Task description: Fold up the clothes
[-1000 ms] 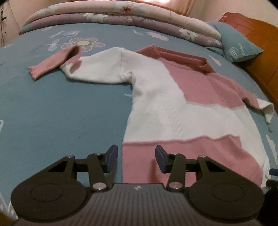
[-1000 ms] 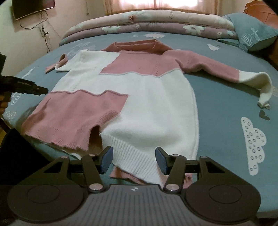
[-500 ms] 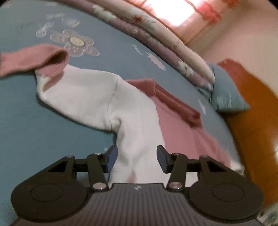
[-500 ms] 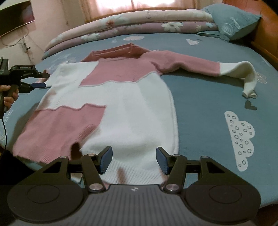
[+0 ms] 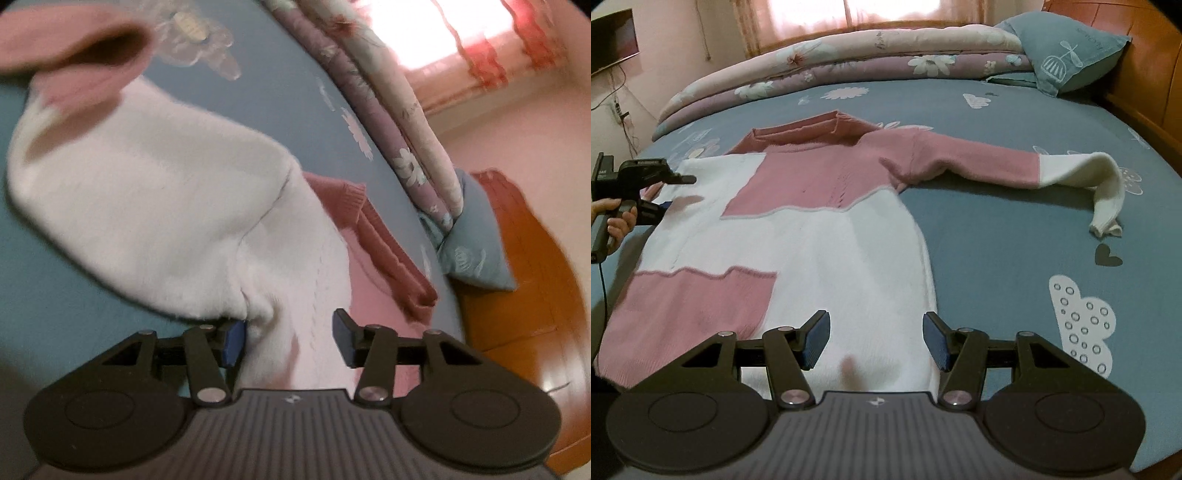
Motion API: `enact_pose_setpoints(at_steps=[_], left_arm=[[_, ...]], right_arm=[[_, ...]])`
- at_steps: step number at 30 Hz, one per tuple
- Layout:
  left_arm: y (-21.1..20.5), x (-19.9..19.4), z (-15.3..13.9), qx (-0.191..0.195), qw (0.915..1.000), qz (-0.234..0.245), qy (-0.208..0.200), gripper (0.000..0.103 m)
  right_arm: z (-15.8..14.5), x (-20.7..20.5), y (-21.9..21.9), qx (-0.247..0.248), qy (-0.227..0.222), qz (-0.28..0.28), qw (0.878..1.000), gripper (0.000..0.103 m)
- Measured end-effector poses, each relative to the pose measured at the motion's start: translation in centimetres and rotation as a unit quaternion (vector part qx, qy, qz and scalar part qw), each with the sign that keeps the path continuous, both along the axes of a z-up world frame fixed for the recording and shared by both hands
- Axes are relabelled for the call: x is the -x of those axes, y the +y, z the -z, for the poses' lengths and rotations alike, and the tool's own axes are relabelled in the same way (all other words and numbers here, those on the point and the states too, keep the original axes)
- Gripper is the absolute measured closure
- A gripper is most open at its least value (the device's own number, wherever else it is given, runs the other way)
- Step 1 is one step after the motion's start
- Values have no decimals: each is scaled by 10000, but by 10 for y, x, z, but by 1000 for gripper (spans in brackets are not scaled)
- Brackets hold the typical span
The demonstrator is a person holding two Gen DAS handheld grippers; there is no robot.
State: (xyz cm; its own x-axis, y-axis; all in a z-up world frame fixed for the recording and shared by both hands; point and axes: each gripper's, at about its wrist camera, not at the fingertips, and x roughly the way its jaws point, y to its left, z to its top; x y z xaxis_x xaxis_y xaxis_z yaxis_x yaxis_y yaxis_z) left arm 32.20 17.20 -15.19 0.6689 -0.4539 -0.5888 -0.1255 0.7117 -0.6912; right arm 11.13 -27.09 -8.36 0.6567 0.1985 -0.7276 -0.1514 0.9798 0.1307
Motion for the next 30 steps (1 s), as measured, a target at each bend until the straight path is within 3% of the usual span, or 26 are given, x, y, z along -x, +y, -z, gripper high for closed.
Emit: enact_pose_setpoints(at_steps=[3,8,15,19,22,25,30], left_arm=[[-12,-2,-10,-943,9954,105,-95,85],[-5,-5,-23,-1370,9903,-57,-238,91],[14,-23,-24,-1484,9885,-257,-125,91],[17,-25,-16,-1238,9913,-430,-116,90],[18,-20,-14,-1186,9920,-419,-118,87],[17,-12,-16,-1126,9932,-261,-114,87],[10,3,-22,-1181,9929,116,-43,77]], right_arm=[[4,-6,-1,-34,49,77,10000,42],[11,-10,-5,-47,169,194,9997,42],[13,-15,-14,-215,240,334,9989,42],[10,-33,-34,-993,274,300,9942,42],[6,-69,-54,-1810,340,169,9828,42],[6,-117,-64,-2288,361,90,9728,42],[18,-182,-65,-2490,537,242,9667,43]])
